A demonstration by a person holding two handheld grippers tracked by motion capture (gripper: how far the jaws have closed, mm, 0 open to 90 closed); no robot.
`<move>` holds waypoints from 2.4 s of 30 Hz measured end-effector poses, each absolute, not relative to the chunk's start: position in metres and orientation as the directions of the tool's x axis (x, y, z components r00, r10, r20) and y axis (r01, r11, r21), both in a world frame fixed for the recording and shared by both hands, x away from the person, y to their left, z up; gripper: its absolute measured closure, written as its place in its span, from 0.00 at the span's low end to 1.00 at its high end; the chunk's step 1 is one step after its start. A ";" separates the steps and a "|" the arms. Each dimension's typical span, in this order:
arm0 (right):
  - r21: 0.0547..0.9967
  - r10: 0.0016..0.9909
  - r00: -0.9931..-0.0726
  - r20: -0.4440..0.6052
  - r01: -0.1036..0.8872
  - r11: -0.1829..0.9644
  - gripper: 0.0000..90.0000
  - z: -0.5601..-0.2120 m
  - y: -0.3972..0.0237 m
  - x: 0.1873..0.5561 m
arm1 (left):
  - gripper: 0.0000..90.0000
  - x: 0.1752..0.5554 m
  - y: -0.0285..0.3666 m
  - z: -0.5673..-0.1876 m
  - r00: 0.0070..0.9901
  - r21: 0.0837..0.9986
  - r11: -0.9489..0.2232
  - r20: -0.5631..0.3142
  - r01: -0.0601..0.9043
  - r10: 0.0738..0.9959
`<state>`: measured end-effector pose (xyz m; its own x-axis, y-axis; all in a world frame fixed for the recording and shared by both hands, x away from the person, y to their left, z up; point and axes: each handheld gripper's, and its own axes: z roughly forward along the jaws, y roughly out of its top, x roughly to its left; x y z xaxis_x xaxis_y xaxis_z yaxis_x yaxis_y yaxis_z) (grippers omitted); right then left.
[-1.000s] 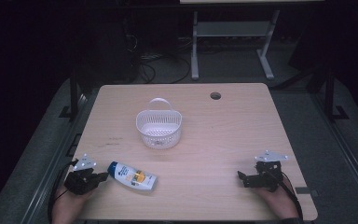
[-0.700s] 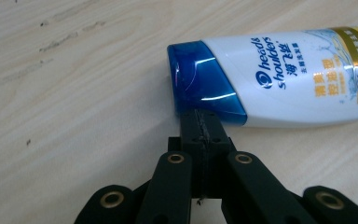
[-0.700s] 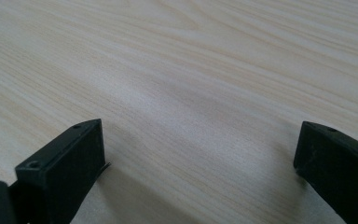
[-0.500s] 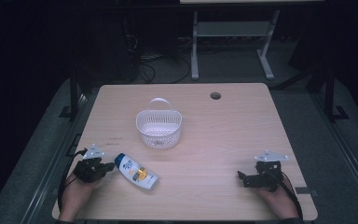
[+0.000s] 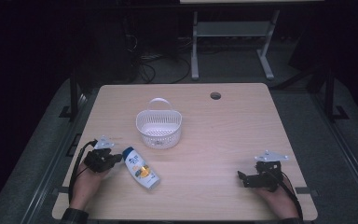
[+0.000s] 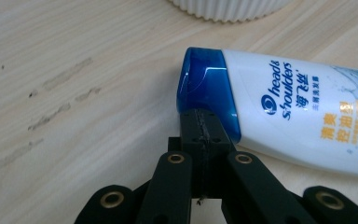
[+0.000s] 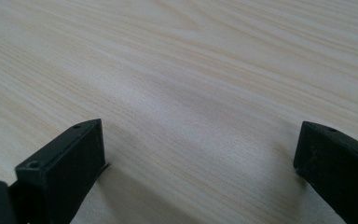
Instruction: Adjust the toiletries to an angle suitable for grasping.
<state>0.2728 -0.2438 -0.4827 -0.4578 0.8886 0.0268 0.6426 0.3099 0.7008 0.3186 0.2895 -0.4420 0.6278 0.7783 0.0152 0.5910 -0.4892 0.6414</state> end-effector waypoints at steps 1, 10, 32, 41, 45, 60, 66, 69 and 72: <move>0.701 0.889 -0.458 0.027 0.642 0.310 0.01 -0.483 -0.244 0.273 | 1.00 0.321 0.288 -0.442 0.631 0.642 -0.492 0.017 0.588 0.776; 0.701 0.889 -0.458 0.027 0.643 0.310 0.01 -0.483 -0.244 0.273 | 1.00 0.331 0.277 -0.442 0.641 0.639 -0.505 0.025 0.580 0.767; 0.701 0.889 -0.458 0.027 0.643 0.310 0.01 -0.483 -0.244 0.273 | 1.00 0.298 0.212 -0.415 0.799 0.700 -0.558 -0.028 0.445 0.601; 0.701 0.889 -0.458 0.026 0.642 0.310 0.01 -0.483 -0.244 0.273 | 1.00 0.292 0.183 -0.427 0.843 0.674 -0.602 -0.057 0.428 0.535; 0.701 0.889 -0.458 0.026 0.642 0.310 0.01 -0.483 -0.244 0.273 | 1.00 0.292 0.177 -0.433 0.852 0.657 -0.621 -0.064 0.428 0.520; 0.701 0.888 -0.458 0.026 0.642 0.310 0.01 -0.483 -0.244 0.273 | 1.00 0.287 0.179 -0.440 0.854 0.632 -0.639 -0.072 0.439 0.515; 0.701 0.889 -0.458 0.026 0.642 0.310 0.01 -0.483 -0.244 0.273 | 1.00 0.279 0.190 -0.441 0.849 0.627 -0.636 -0.078 0.450 0.523; 0.701 0.889 -0.458 0.027 0.643 0.310 0.01 -0.483 -0.244 0.273 | 1.00 0.274 0.198 -0.440 0.839 0.624 -0.629 -0.081 0.464 0.538; 0.701 0.889 -0.458 0.027 0.643 0.310 0.01 -0.483 -0.244 0.273 | 1.00 0.271 0.202 -0.441 0.835 0.623 -0.627 -0.080 0.469 0.545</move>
